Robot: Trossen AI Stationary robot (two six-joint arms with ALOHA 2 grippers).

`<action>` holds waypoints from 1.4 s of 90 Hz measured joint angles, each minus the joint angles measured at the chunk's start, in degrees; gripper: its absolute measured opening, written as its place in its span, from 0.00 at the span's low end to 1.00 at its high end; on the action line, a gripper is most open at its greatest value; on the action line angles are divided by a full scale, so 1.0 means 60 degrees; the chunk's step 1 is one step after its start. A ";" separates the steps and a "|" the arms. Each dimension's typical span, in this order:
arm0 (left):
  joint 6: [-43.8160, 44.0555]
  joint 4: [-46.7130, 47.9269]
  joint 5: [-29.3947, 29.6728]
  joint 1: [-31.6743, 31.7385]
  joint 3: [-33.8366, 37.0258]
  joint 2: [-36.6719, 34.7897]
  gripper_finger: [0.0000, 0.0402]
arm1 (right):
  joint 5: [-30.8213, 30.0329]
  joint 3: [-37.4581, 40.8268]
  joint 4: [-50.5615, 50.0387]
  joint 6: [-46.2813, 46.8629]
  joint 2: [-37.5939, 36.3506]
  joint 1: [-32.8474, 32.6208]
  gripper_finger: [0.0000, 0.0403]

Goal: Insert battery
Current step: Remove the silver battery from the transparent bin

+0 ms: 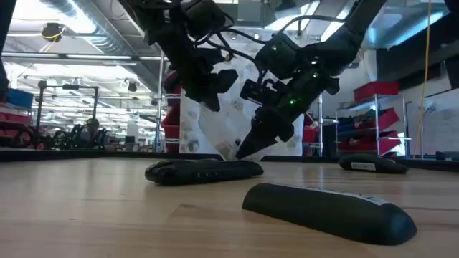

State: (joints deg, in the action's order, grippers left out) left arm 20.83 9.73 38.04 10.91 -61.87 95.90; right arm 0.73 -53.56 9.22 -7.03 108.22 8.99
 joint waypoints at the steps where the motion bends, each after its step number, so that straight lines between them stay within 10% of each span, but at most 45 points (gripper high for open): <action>1: -0.0003 -0.0001 0.0007 -0.0006 0.0000 0.0000 0.03 | -0.0017 -0.0014 -0.0025 0.0035 0.0001 -0.0001 0.15; 50: -0.0016 -0.0013 -0.0072 -0.0017 0.0000 0.0000 0.03 | -0.1036 -0.0258 -0.1016 0.0737 0.0007 0.0005 0.47; 104: 0.0090 0.0013 -0.0034 -0.0017 -0.0007 0.0000 0.03 | -0.0926 -0.0293 -0.1053 0.0602 0.0039 -0.0002 0.06; 126: 0.0064 -0.0031 -0.0090 -0.0035 -0.0007 0.0000 0.03 | -0.1219 -0.0280 -0.1403 0.1224 -0.0018 0.0006 0.23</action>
State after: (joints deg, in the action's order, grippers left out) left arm 21.21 9.54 37.50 10.70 -61.91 95.90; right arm -6.58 -55.24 0.80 0.31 108.12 9.02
